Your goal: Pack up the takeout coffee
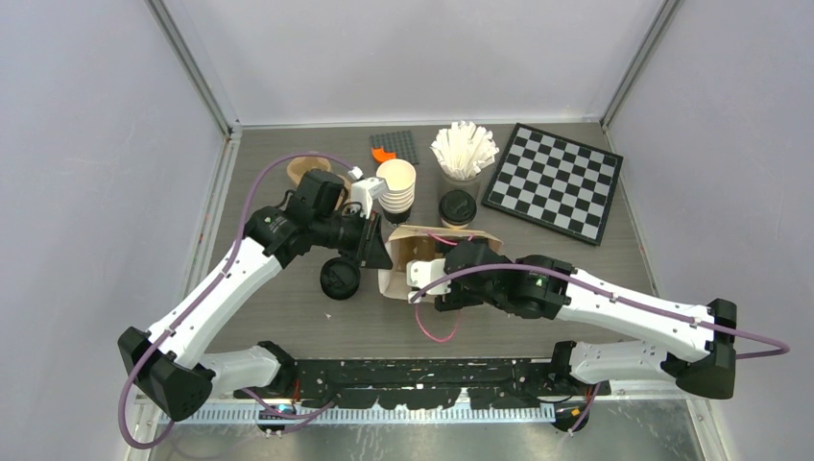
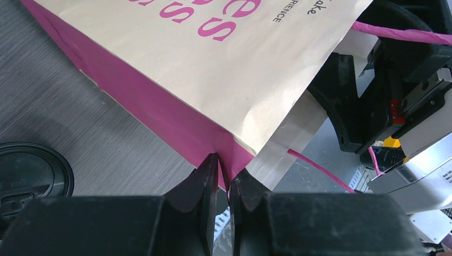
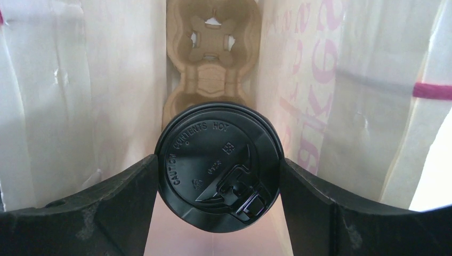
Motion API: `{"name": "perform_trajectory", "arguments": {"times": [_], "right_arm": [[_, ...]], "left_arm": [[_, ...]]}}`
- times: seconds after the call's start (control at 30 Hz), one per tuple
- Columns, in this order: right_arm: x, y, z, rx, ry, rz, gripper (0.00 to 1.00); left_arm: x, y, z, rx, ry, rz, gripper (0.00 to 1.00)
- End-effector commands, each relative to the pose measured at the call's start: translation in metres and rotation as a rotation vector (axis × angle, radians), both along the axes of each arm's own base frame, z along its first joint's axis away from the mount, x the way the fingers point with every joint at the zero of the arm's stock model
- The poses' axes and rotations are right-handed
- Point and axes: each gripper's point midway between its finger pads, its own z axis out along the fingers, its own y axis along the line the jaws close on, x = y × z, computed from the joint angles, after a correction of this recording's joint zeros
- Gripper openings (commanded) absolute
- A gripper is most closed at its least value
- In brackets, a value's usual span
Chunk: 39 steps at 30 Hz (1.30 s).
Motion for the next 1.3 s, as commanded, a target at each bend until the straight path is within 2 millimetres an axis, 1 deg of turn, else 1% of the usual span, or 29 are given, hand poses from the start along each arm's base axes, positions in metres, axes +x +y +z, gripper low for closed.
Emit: {"name": "perform_trajectory", "arguments": {"times": [0.0, 0.13, 0.4, 0.53, 0.87, 0.97, 1.07, 1.13, 1.27], "right_arm": [[0.006, -0.005, 0.008, -0.018, -0.046, -0.006, 0.65], [0.007, -0.006, 0.002, -0.024, -0.037, -0.017, 0.66], [0.014, 0.001, -0.016, 0.037, -0.017, -0.034, 0.66], [0.019, 0.001, -0.017, 0.065, -0.019, -0.043, 0.66], [0.029, -0.003, -0.022, 0.071, -0.031, -0.035, 0.66], [0.024, -0.002, -0.013, 0.076, -0.012, -0.014, 0.66], [0.019, 0.005, 0.009, 0.122, 0.023, -0.004, 0.66], [0.016, 0.008, 0.018, 0.149, 0.028, 0.007, 0.66], [0.009, 0.017, 0.028, 0.194, 0.051, 0.044, 0.66]], "left_arm": [[-0.003, -0.005, 0.014, -0.053, -0.027, -0.016, 0.15], [-0.003, -0.004, 0.014, -0.053, -0.031, -0.013, 0.15], [-0.005, -0.003, 0.012, -0.038, -0.020, -0.019, 0.15], [-0.005, 0.001, 0.010, -0.016, -0.018, -0.015, 0.15], [-0.008, 0.003, 0.008, -0.004, -0.015, -0.020, 0.16], [-0.007, 0.004, 0.009, -0.003, -0.021, -0.018, 0.16], [-0.006, 0.003, 0.009, -0.002, -0.025, -0.021, 0.16], [-0.005, 0.003, 0.010, -0.002, -0.030, -0.023, 0.16], [-0.003, 0.002, 0.011, 0.003, -0.038, -0.026, 0.17]]}}
